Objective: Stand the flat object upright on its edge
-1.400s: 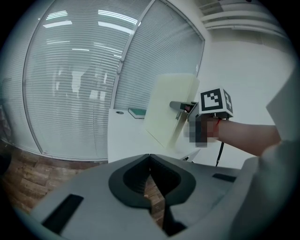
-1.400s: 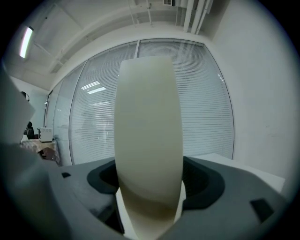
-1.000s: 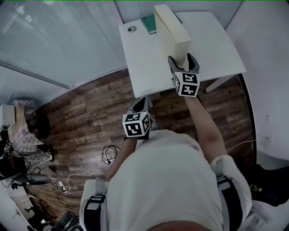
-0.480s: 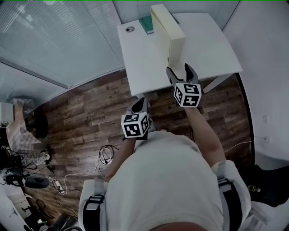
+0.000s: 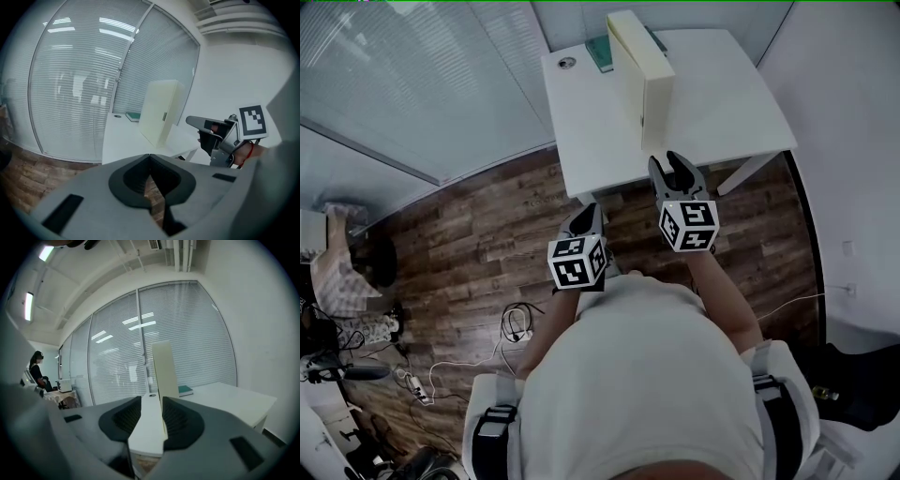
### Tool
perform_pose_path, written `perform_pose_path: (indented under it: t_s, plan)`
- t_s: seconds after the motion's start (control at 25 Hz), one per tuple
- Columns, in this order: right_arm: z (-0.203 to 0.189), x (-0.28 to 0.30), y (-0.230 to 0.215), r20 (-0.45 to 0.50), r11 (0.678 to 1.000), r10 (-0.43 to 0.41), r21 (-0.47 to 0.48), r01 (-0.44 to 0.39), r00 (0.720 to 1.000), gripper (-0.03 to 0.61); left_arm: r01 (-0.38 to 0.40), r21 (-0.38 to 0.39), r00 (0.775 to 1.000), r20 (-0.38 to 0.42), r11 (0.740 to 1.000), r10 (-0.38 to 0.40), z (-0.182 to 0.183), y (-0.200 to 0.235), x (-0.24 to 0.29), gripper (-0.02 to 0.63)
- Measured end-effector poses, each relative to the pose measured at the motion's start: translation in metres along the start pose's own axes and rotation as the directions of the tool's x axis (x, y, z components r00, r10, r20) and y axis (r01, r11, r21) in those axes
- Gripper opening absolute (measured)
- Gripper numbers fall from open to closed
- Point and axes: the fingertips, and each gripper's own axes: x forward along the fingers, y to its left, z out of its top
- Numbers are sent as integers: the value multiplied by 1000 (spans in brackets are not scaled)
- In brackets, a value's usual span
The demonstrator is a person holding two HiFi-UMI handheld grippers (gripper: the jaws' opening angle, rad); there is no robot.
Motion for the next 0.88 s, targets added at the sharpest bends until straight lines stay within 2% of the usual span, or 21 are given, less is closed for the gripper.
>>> perform_pose_path:
  t_s: [0.12,0.24,0.48,0.88]
  plan:
    - [-4,-15,4,6,1000,13,3,-13,1000,96,-2,-5,1000,4,1000,2,-2,-5,-2,20]
    - [-7,-27,9,5,999,26,18,-27,1000,65,1,-10,1000,4,1000,-1,-5,-7,-6,20]
    - [-20,-51,23,-12,997,66,-30,-66,998,38,-1,-16,1000,12,1000,1,-13,-14,-15,20]
    - [-30,-66,24,-33,997,74,21,-73,997,21,7,-12,1000,18,1000,-7,-15,-19,-18,20]
